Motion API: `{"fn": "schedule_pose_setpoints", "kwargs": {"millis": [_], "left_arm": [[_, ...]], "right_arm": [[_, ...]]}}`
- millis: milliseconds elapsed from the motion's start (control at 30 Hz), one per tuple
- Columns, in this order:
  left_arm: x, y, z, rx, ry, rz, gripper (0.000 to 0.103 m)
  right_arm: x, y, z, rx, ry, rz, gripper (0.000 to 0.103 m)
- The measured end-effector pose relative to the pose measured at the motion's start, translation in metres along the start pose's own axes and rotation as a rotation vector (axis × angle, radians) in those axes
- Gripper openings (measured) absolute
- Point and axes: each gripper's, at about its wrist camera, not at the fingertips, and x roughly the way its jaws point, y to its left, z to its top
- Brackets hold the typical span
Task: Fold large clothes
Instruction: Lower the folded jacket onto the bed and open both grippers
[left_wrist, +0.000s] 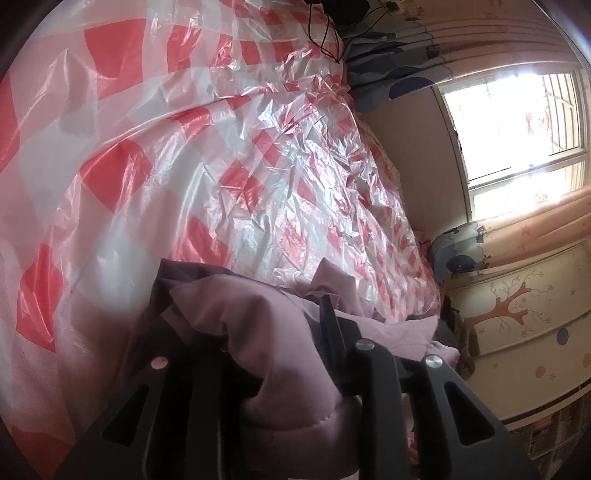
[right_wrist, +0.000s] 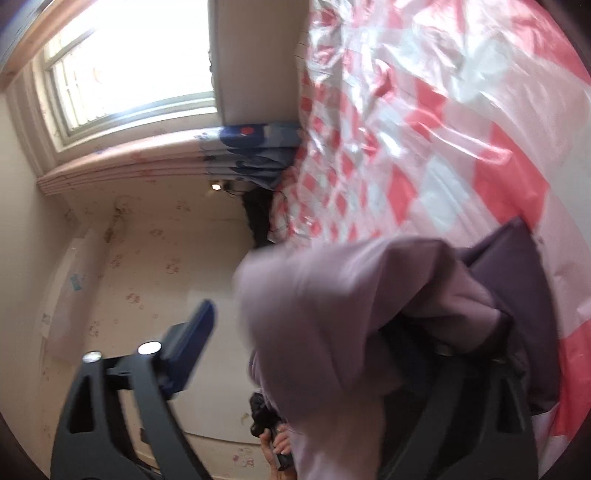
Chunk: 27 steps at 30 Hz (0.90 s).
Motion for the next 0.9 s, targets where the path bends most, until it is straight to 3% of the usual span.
{"fn": "schedule_pose_setpoints", "kwargs": {"millis": [133, 200, 367, 433, 467, 500, 567, 667, 767, 900], "left_arm": [[-0.011, -0.011, 0.003, -0.066, -0.003, -0.082, 0.049], [-0.019, -0.015, 0.005, -0.104, -0.011, -0.121, 0.052], [-0.035, -0.039, 0.004, -0.087, -0.031, -0.146, 0.059], [-0.041, -0.043, 0.006, -0.141, -0.034, -0.224, 0.074], [-0.044, -0.042, 0.01, -0.185, -0.043, -0.255, 0.076], [-0.046, -0.043, 0.015, -0.21, -0.045, -0.258, 0.082], [-0.049, -0.05, 0.024, -0.219, -0.048, -0.246, 0.083], [-0.069, -0.082, 0.028, -0.08, -0.108, -0.189, 0.084], [-0.074, -0.128, 0.001, 0.216, -0.118, -0.092, 0.092], [-0.014, -0.162, -0.07, 0.599, 0.056, 0.051, 0.092]], "right_arm": [[-0.002, 0.023, 0.003, -0.023, -0.012, -0.01, 0.096], [-0.004, 0.038, -0.002, -0.06, -0.003, -0.035, 0.096], [0.001, 0.092, -0.033, -0.3, 0.052, -0.211, 0.096], [0.011, 0.113, -0.05, -0.424, 0.084, -0.313, 0.096], [0.019, 0.123, -0.06, -0.481, 0.108, -0.355, 0.096], [0.027, 0.13, -0.069, -0.532, 0.133, -0.395, 0.096], [0.044, 0.139, -0.087, -0.61, 0.194, -0.46, 0.096], [0.065, 0.148, -0.11, -0.691, 0.247, -0.5, 0.096], [0.082, 0.146, -0.126, -0.759, 0.266, -0.574, 0.096], [0.118, 0.125, -0.138, -0.866, 0.293, -0.726, 0.096]]}}
